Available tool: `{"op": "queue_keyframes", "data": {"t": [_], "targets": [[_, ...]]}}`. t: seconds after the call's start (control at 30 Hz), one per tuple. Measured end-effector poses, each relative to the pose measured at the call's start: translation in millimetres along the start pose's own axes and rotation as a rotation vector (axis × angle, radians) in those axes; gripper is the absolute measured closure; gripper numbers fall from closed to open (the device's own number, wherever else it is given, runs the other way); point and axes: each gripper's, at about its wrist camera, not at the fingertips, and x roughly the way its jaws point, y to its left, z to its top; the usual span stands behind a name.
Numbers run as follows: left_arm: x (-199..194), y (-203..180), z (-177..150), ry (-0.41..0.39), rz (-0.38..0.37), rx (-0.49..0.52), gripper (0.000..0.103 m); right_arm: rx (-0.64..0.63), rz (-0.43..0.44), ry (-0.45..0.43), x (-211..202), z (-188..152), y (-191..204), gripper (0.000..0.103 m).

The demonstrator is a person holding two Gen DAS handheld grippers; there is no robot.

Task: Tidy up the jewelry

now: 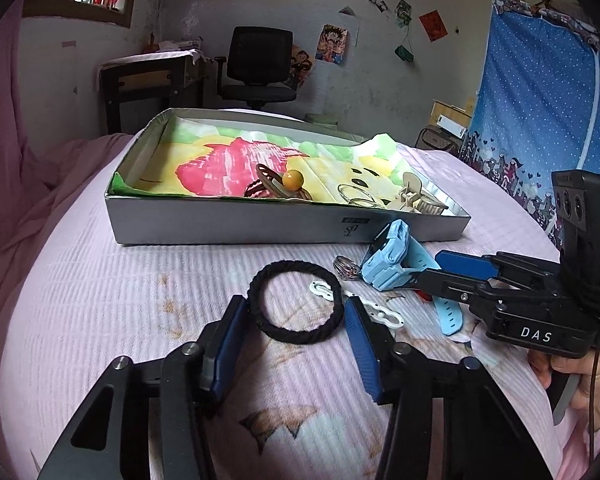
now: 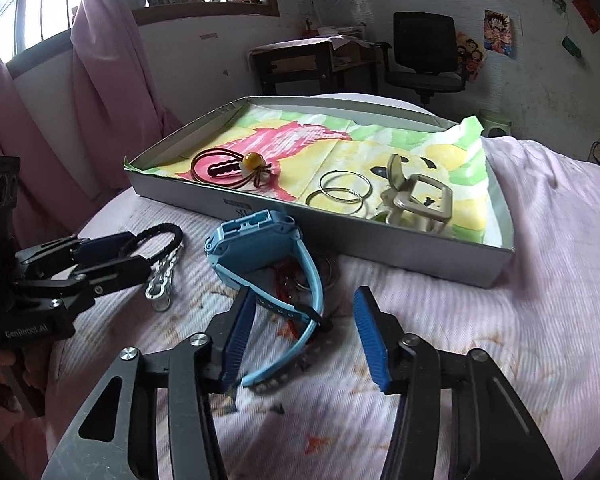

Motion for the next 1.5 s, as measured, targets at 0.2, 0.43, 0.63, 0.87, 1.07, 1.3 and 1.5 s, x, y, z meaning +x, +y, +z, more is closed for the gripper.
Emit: {"op": "queue_keyframes", "data": {"t": [0.2,0.43,0.63,0.87,1.07,1.3,1.5], "targets": [[-1,2,-1,-0.007,-0.002,-0.014,0.070,-0.021,0.003,0.016,6,-3,7,0.070],[-3,3,-5,-0.010,-0.011,-0.019,0.080,-0.016,-0.011,-0.005,0,-6,6,0.083],[-3,1,-8,0.000,-0.021,-0.013,0.088,-0.020,-0.018,-0.005,1,-7,7,0.089],[-9,-5,-11,-0.023,-0.011,0.009,0.096,-0.055,-0.054,-0.051,-7,-10,16,0.092],[-19,-4,-14,-0.057,-0.047,-0.011,0.097,-0.087,-0.084,-0.124,-24,-10,23,0.093],[-33,-7,-13,-0.140,-0.074,-0.017,0.097,-0.093,-0.109,-0.206,-40,-10,24,0.093],[-43,-1,2,-0.226,-0.128,-0.053,0.097,-0.071,-0.116,-0.265,-50,-1,18,0.093]]}}
